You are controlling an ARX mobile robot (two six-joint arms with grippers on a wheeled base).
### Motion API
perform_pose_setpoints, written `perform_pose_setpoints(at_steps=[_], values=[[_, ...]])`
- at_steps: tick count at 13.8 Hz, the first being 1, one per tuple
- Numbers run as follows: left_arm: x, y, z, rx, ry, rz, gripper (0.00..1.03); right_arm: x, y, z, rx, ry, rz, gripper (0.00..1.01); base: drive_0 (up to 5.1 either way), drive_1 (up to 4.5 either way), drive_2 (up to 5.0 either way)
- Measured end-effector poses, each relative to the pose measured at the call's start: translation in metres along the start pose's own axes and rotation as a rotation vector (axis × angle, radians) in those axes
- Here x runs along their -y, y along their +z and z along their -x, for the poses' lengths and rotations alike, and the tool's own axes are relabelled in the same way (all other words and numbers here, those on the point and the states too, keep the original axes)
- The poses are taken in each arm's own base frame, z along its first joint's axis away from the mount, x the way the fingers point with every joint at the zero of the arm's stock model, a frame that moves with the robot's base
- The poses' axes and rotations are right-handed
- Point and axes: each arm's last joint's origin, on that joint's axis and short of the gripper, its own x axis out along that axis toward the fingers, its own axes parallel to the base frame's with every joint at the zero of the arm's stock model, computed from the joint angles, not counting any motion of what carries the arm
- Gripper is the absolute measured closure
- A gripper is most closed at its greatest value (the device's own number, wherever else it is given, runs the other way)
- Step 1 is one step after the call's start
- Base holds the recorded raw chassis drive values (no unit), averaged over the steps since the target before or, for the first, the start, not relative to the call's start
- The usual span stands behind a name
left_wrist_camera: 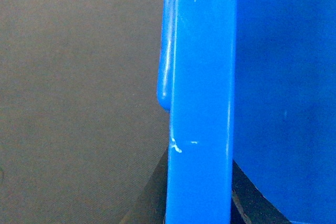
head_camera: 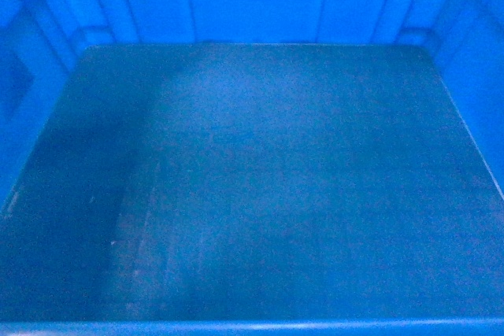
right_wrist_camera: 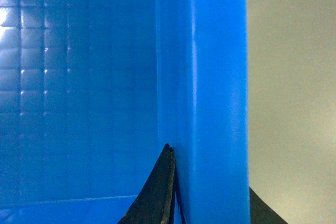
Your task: Place box next to blue box on left shelf
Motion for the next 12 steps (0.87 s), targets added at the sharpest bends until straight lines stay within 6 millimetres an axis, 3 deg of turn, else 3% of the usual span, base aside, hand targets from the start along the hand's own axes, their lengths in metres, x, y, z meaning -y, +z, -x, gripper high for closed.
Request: perform_pose_setpoints(at_steps=[12], values=[[0.0000, 0.0001, 0.0001, 0.001, 0.000, 0.000, 0.91, 0.0000, 0.0000, 0.0000, 0.000, 0.000, -0.001, 0.88, -1.6, -1.58, -1.6]])
